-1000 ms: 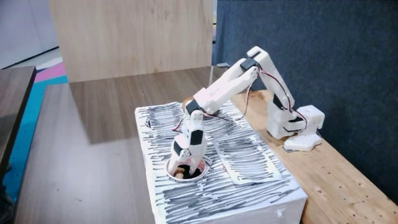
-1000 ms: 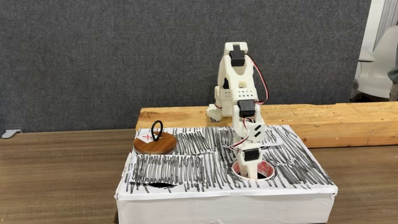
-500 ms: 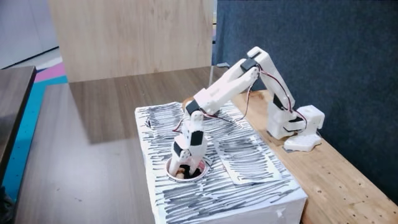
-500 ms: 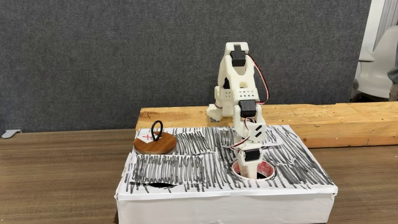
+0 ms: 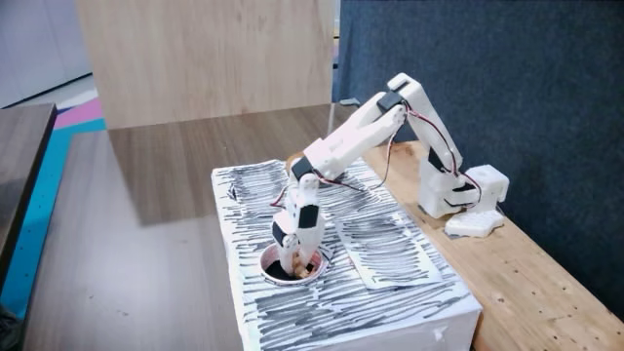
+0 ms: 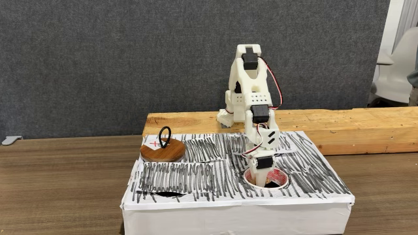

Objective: Pick the brown debris from the hole.

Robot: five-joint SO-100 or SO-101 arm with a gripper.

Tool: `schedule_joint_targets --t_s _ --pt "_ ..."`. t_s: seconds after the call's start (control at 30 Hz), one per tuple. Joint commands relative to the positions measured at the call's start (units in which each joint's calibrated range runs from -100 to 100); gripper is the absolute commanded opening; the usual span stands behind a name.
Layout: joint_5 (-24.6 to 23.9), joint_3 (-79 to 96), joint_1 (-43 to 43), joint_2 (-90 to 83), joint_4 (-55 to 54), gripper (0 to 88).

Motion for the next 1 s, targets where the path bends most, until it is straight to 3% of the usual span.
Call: schedule_joint_targets --t_s 0.0,0.37,0.63,0.8,0.97 --pt "0.0 -0.1 0.4 -2.3 0.6 1.1" --pt "-0.2 0.3 0.9 -34.0 12.5 1.1" --pt "-0.2 0.7 9.6 -57.0 25.6 1.1" --pt "0.4 0.8 16.5 -64.2 29.2 1.1" --pt "0.4 0.8 18.2 -65.2 29.5 1.1"
